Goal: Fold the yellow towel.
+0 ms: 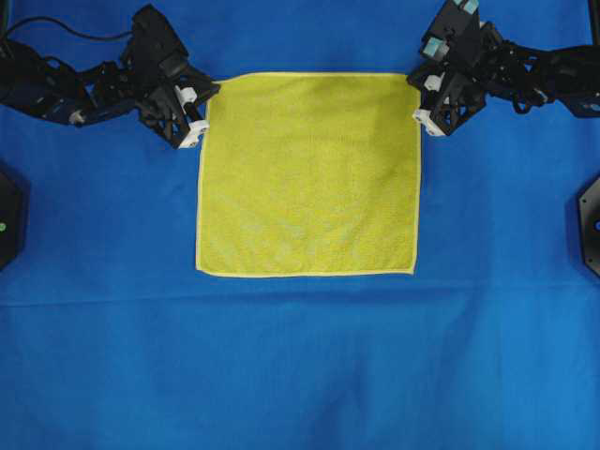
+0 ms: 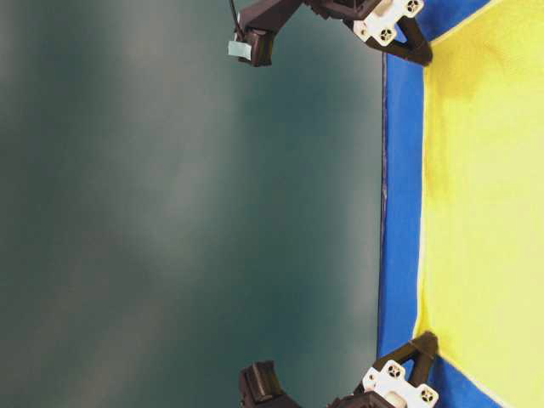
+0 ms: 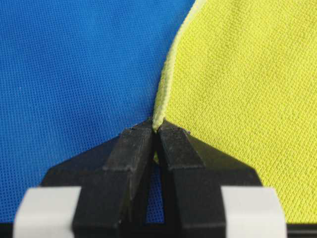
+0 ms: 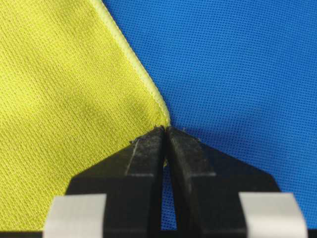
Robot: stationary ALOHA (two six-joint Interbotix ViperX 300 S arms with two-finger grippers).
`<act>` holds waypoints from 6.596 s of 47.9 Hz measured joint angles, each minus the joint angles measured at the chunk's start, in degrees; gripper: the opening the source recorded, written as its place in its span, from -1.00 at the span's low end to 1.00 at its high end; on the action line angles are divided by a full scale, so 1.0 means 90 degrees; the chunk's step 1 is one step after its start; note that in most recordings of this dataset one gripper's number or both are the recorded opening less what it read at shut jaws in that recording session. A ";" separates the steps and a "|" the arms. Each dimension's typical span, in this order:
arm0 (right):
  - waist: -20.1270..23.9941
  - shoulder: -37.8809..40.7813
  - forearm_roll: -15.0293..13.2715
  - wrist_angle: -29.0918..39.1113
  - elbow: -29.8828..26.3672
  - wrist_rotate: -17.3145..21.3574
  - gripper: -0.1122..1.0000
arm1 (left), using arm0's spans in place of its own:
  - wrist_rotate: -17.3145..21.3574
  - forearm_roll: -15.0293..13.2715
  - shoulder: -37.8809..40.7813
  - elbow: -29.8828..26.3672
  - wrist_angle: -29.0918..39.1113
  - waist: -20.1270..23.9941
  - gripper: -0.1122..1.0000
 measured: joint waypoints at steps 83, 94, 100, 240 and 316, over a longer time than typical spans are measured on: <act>0.2754 -0.2373 0.0293 0.0986 0.0986 0.1064 -0.75 | -0.0449 0.0000 -0.2227 0.0947 0.1611 -0.3037 -0.78; 0.3037 -0.2275 0.0293 0.1143 0.0986 0.1465 -0.75 | -0.0703 0.0000 -0.2090 0.0937 0.1621 -0.3340 -0.78; 0.3232 -0.2178 0.0303 0.1152 0.1016 0.1611 -0.75 | -0.0742 0.0000 -0.1973 0.0928 0.1611 -0.3564 -0.78; 0.2148 -0.0664 -0.0635 0.1084 0.0459 0.2188 0.16 | -0.0557 0.0000 -0.0977 0.0186 0.2148 -0.2031 -0.25; 0.2002 -0.3770 -0.0869 0.3154 0.0322 0.2178 -0.76 | -0.0508 0.0000 -0.2900 -0.1025 0.3955 -0.2920 -0.73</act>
